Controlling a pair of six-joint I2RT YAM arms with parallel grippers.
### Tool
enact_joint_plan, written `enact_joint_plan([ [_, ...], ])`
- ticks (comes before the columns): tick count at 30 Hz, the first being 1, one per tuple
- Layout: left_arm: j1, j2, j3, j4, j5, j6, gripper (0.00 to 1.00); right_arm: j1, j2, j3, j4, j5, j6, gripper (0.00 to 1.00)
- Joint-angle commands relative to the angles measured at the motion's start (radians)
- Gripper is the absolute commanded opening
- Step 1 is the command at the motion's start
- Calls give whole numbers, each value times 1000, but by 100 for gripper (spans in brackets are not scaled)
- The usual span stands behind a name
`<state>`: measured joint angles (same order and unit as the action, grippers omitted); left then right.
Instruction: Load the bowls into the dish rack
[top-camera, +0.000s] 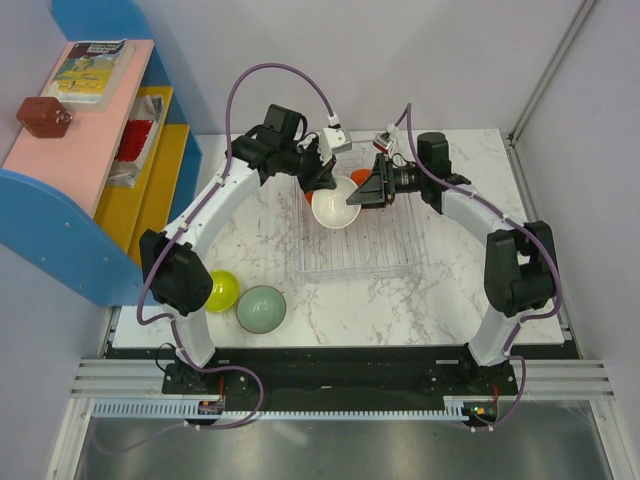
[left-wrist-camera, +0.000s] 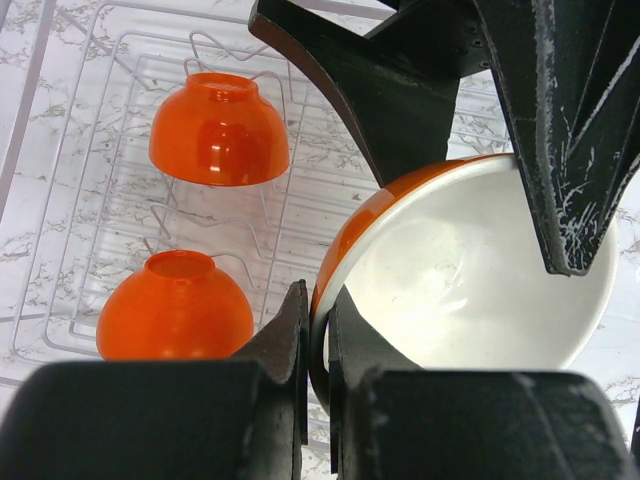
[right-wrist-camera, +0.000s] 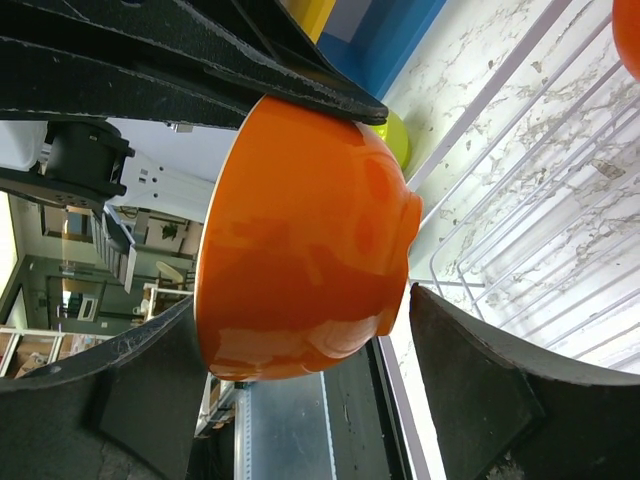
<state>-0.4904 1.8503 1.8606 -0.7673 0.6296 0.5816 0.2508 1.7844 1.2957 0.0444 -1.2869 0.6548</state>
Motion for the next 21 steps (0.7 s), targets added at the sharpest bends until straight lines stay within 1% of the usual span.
enact_joint_plan([
  [1,-4,-36,17,46,35,-12,2,-13,-10,7,57,-35,-9,84],
  [3,-5,-34,14,48,36,-16,2,-15,-14,-13,113,-35,29,84],
  [4,-4,-34,11,52,36,-17,2,-15,-20,-28,153,-37,101,83],
  [5,-4,-33,11,53,38,-17,2,-15,-22,-42,267,-38,158,83],
  [7,-4,-31,8,56,39,-22,2,-16,-28,-96,409,-37,267,80],
  [8,-5,-31,6,60,39,-23,2,-15,-26,-111,548,-37,381,79],
  [11,-4,-31,6,63,41,-25,2,-15,-14,-144,720,-38,509,77],
  [18,-4,-33,11,65,36,-28,2,-15,-11,-156,747,-37,519,71],
  [21,-4,-33,11,66,41,-29,2,-15,-16,-159,747,-34,517,66],
])
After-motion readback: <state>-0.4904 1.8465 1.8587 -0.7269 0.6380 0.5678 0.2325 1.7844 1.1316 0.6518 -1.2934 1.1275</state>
